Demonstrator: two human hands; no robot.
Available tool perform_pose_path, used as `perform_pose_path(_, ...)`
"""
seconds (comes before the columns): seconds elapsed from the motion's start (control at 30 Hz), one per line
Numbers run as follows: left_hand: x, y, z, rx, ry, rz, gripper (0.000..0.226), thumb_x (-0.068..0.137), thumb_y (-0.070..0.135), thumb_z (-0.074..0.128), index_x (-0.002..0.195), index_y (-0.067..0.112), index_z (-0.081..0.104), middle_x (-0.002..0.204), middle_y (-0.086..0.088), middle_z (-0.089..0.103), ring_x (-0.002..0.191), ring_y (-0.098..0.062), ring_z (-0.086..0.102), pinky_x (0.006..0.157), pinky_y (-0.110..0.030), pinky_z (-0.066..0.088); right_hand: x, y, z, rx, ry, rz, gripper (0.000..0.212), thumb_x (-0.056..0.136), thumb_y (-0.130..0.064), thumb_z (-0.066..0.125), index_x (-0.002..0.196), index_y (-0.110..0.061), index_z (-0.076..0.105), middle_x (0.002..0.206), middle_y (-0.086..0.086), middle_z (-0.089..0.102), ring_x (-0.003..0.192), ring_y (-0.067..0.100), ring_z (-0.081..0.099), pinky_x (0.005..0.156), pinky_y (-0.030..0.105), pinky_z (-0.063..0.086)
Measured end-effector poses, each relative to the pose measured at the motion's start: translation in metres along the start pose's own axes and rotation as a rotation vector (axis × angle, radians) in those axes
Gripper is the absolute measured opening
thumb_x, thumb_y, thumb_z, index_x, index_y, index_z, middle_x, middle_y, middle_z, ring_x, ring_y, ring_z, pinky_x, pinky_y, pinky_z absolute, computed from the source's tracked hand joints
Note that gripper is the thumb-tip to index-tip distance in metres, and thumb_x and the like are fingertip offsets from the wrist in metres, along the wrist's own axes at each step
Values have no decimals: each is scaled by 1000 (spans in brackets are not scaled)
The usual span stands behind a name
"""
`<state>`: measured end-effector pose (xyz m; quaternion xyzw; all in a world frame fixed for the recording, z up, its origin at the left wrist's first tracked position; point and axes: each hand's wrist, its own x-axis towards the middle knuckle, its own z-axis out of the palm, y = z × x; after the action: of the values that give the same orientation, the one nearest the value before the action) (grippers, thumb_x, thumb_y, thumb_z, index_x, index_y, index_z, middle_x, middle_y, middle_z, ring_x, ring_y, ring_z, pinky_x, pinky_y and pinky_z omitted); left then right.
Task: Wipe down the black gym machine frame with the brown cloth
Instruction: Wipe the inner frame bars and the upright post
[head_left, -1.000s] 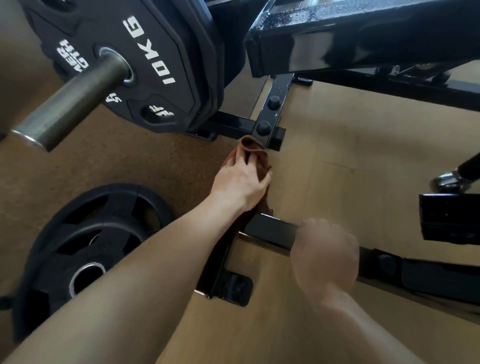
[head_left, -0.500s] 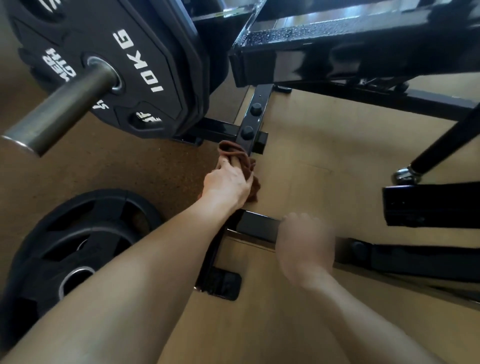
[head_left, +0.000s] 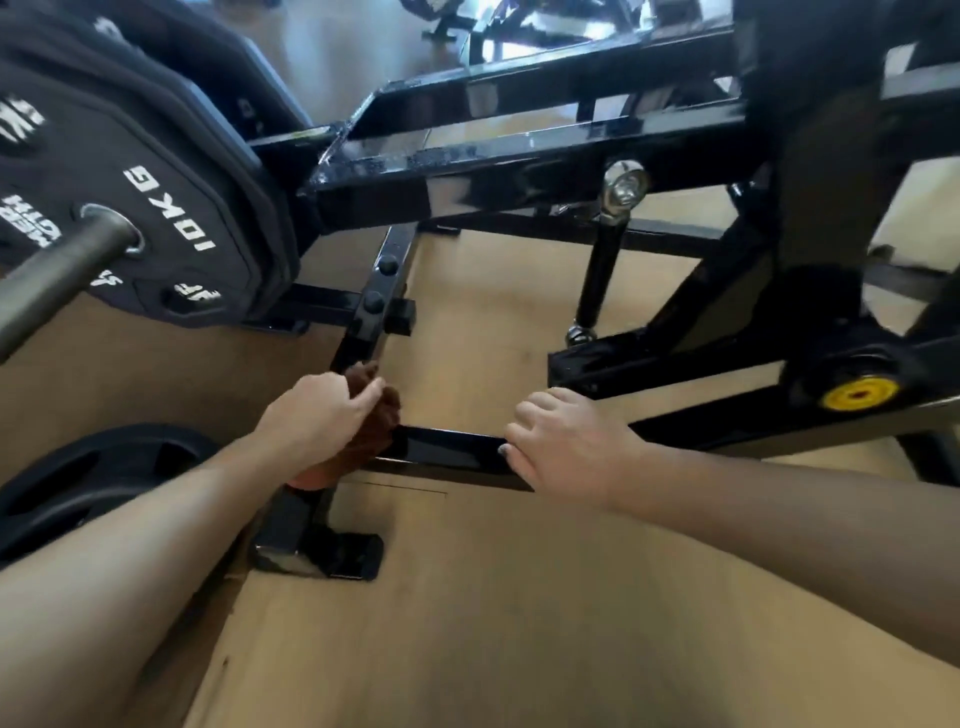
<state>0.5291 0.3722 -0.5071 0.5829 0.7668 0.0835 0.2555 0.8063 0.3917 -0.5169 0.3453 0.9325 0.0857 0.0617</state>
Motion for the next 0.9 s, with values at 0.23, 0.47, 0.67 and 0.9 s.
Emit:
perform_pose_path(0.23,-22,174,16,-836,-23,267,36,104,55,43,98,29,66,97,9,70,90,-6,65,78,-21,54,-89,70,-72,-45,301,222,26,91,-21,47,102,-10,68,95,9,65,89,31,62,80,43,50)
perform_pose_path(0.47,-31,238,102,-785,136,437,34,106,46,44,126,24,60,109,12,65,104,-1,60,94,-24,45,-116,112,-73,-168,463,465,32,88,-16,41,110,-4,61,109,20,61,100,40,57,87,52,49)
perform_pose_path(0.67,-15,166,113,-311,244,548,48,100,37,55,137,7,54,139,-12,58,129,-22,50,115,-37,38,-116,115,-64,-258,484,424,30,96,-23,42,110,-8,64,110,16,59,98,34,56,88,44,43)
perform_pose_path(0.9,-47,212,98,-808,49,356,17,107,37,48,112,32,63,110,5,68,99,-3,66,95,-27,54,-110,114,-61,-257,535,444,31,96,-22,39,104,-6,64,106,17,57,86,33,59,72,40,46)
